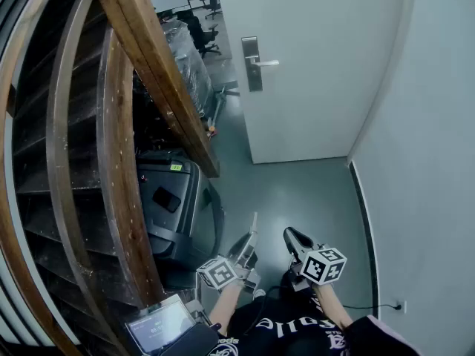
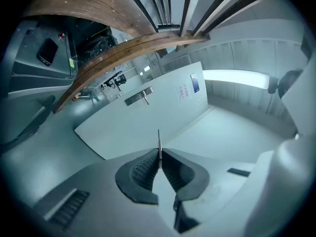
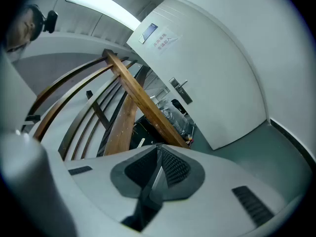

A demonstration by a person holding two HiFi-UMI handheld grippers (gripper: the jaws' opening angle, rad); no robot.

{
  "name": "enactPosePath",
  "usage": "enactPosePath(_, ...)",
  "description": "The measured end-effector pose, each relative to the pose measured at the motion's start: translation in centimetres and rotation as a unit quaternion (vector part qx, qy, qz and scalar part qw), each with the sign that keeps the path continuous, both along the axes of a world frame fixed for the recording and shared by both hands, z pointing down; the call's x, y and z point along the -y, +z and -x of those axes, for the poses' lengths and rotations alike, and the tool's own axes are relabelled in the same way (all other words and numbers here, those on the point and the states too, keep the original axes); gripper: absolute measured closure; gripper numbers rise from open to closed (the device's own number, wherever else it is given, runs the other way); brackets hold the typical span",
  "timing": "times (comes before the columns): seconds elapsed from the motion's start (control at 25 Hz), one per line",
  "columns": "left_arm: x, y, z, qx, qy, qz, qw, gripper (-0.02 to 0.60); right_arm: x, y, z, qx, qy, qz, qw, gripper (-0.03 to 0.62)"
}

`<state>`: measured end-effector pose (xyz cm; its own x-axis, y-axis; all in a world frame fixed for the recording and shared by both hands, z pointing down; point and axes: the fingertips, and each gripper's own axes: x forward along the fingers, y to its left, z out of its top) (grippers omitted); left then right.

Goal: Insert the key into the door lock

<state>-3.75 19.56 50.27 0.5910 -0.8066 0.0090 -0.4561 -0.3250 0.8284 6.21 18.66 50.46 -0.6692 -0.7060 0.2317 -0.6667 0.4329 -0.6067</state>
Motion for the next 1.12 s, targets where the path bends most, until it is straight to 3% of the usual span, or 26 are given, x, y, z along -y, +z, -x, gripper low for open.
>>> enactPosePath(0.28, 8.8, -1.6, -4.6, -0.019, -0.03, -0.028, 0.999, 0.557, 9.4, -2.1, -4.9, -0.001, -0.022, -0.023, 1.0, 0.556)
enactPosePath(0.6, 13.6, -1.5, -9.4, -0.014, -0.047, -0.014, 0.9987, 0.557, 15.3, -1.8, -8.6, 0.018, -0.052, -0.023, 0.998, 0.556)
enactPosePath(0.92, 18.3, -0.3, -8.8, 0.004, -0.069, 0.008, 0.9975, 0.557, 19.7, -0.5, -10.2, 0.032, -0.054, 0.0, 0.998, 0.556)
enactPosePath(1.12, 23.2, 1.2, -8.0, -0.023, -0.079, 0.041, 0.9958, 0.557, 24.3, -0.1, -10.4, 0.027, -0.042, 0.006, 0.999, 0.556)
